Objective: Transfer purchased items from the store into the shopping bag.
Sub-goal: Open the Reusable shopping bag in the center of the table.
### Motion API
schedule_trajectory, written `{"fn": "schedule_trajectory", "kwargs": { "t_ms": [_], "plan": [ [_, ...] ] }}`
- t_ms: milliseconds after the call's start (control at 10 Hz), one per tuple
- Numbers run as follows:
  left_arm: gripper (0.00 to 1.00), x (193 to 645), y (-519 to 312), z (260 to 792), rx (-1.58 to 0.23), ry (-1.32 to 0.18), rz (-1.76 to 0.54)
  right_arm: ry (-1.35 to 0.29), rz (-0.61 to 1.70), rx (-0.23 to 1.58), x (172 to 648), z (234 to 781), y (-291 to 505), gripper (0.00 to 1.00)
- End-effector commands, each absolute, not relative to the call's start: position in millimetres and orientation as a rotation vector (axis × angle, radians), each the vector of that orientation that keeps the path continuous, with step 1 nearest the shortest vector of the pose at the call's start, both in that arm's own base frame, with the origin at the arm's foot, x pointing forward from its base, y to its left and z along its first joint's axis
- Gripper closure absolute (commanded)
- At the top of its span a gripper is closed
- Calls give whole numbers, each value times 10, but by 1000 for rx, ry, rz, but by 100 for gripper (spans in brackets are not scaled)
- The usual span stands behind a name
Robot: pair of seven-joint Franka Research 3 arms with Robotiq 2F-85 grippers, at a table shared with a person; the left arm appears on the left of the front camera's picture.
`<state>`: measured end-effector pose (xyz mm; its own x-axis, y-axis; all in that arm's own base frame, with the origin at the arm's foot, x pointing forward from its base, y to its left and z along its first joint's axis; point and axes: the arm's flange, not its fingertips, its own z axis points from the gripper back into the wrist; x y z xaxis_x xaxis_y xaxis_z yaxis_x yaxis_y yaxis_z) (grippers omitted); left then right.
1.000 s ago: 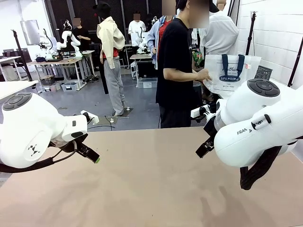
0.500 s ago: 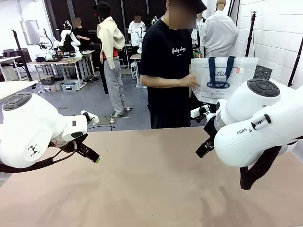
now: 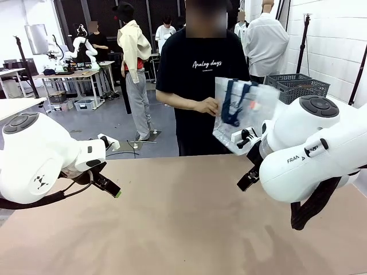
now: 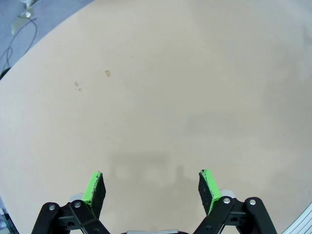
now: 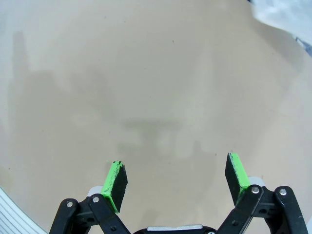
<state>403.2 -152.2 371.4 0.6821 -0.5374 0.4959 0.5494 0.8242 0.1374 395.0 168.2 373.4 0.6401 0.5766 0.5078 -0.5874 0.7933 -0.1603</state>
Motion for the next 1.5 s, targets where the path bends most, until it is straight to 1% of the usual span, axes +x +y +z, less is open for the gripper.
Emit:
{"fn": "schedule_trajectory", "kwargs": {
  "t_ms": [0,1400],
  "plan": [
    [0,4035,-1513,3715,-23,-549,-607,-572,663,21,3950,3734,1681,0],
    [0,4035,-1513,3715,-23,-549,-607,-572,663,21,3950,3734,1681,0]
  ]
}}
